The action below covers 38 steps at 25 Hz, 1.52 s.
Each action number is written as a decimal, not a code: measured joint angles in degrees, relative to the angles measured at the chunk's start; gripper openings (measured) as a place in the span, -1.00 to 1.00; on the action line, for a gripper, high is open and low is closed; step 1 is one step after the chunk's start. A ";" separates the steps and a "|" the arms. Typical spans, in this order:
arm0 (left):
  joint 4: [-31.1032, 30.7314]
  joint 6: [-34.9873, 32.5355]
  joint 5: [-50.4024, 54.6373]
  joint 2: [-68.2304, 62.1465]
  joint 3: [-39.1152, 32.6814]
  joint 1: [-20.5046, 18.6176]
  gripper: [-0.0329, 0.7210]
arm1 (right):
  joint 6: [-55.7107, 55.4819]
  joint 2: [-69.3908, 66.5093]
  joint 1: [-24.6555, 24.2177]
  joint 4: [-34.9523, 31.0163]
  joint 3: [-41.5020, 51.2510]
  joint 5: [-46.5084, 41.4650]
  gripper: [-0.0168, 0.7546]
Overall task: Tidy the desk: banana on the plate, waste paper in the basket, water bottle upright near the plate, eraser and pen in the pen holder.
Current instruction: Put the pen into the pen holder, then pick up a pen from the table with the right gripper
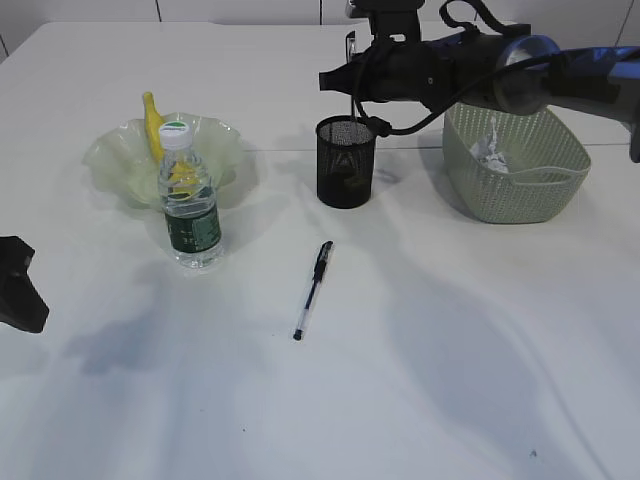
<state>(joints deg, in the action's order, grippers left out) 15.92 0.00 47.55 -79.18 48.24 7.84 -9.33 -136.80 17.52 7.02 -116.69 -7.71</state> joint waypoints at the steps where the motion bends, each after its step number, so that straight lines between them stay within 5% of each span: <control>1: 0.00 0.00 0.00 0.00 0.00 0.00 0.26 | 0.00 0.00 0.00 0.00 0.00 -0.57 -0.79; 13: 0.00 0.00 0.00 0.00 0.00 0.00 0.26 | 0.00 0.00 0.00 0.00 0.00 -4.67 -0.31; 21: 0.00 0.00 0.00 0.00 0.00 0.00 0.26 | 0.10 3.37 0.00 0.00 0.00 -9.52 -0.26; 32: -1.78 0.00 0.00 0.00 0.00 0.00 0.22 | 0.09 14.79 0.47 -1.10 0.00 -33.09 -0.26; 38: -3.87 0.00 0.00 2.78 0.00 0.00 0.21 | 1.31 21.24 4.90 -2.79 0.00 -45.65 -0.26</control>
<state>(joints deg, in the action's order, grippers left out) 12.06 0.00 47.55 -76.40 48.24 7.84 -8.03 -115.56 22.42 4.23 -116.69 -53.36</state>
